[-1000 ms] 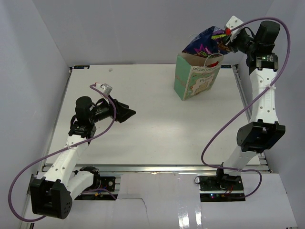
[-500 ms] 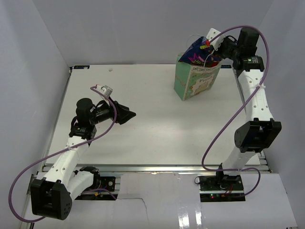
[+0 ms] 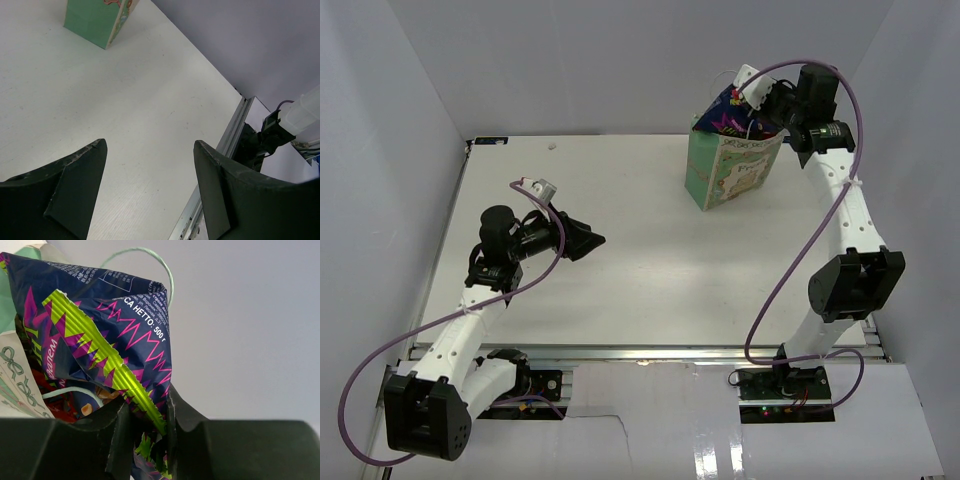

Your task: Place the snacks into the paper bag

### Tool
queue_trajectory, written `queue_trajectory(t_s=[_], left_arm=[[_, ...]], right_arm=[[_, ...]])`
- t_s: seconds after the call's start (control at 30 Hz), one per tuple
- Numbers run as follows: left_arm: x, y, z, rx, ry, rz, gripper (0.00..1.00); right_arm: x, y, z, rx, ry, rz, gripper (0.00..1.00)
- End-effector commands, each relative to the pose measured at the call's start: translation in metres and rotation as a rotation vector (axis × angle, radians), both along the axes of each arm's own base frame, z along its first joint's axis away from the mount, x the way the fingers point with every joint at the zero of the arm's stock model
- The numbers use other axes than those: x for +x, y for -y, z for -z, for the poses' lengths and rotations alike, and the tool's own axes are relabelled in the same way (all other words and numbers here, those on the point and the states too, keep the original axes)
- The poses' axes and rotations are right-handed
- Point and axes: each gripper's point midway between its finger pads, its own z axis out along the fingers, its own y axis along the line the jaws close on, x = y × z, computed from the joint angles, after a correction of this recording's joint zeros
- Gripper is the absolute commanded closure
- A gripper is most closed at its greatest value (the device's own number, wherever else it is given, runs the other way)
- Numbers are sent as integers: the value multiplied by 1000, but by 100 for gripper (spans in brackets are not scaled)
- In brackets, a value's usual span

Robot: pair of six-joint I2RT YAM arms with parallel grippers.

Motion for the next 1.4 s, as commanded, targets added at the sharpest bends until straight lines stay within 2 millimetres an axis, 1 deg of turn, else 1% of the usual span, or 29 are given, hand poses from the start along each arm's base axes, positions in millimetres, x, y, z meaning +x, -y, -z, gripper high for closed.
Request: queue_trajectory(t_s=[0.0,0.07,0.1,0.13,0.27,0.37,0.43,0.57,0.6,0.7,0.73,0.83,0.93,1.03,1.07,1.1,1.17,1.2,1.23,1.27,1.3,1.33,1.37], left_arm=[[0,1,-9,-6,33,15,19],[0,1,-9,-6,33,15,19],[0,1,-9,-6,32,15,19],[0,1,-8,-6,30,16,19],[2,1,-7,-5,27,19,19],[3,2,-6,-5,21,24,19],[4,3,-6,-5,21,29,19],[4,3,-7,-5,24,27,19],[4,2,-7,-5,24,27,19],[4,2,-8,-6,24,27,19],[3,3,-8,-6,25,28,19],[4,2,-10,-7,30,25,19],[4,3,-13,-9,36,27,19],[4,2,-15,-10,41,25,19],[4,2,-15,-10,41,24,19],[3,2,-16,-11,41,23,19],[3,2,-17,-12,44,22,19],[3,2,-18,-13,46,20,19],[3,2,-18,-14,48,19,19],[3,2,-19,-14,48,17,19],[2,2,-18,-13,48,16,18],[2,1,-21,-15,53,11,16],[3,0,-22,-15,55,0,11]], right_arm=[[-19,14,-117,51,353,101,92],[-18,20,-120,58,366,143,92],[-19,19,-120,60,370,154,92],[-19,24,-121,63,378,185,92],[-26,30,-134,91,419,223,92],[-28,31,-132,81,416,222,92],[-26,31,-127,64,410,225,92],[-27,29,-126,49,406,212,92],[-27,28,-121,38,392,202,92],[-28,20,-114,12,376,161,67],[-29,18,-113,12,372,144,53],[-31,12,-112,24,353,112,33],[-35,7,-119,72,346,89,24],[-42,2,-133,141,346,70,20],[-43,0,-133,160,330,63,18],[-49,-5,-142,210,326,39,16],[-57,-12,-148,272,300,7,12],[-61,-17,-143,303,258,-9,10],[-70,-29,-144,369,209,-68,6],[-79,-38,-142,404,165,-109,3],[-87,-46,-124,427,66,-140,0],[-105,-64,-115,490,-34,-230,10],[-114,-72,-102,524,-118,-264,10]])
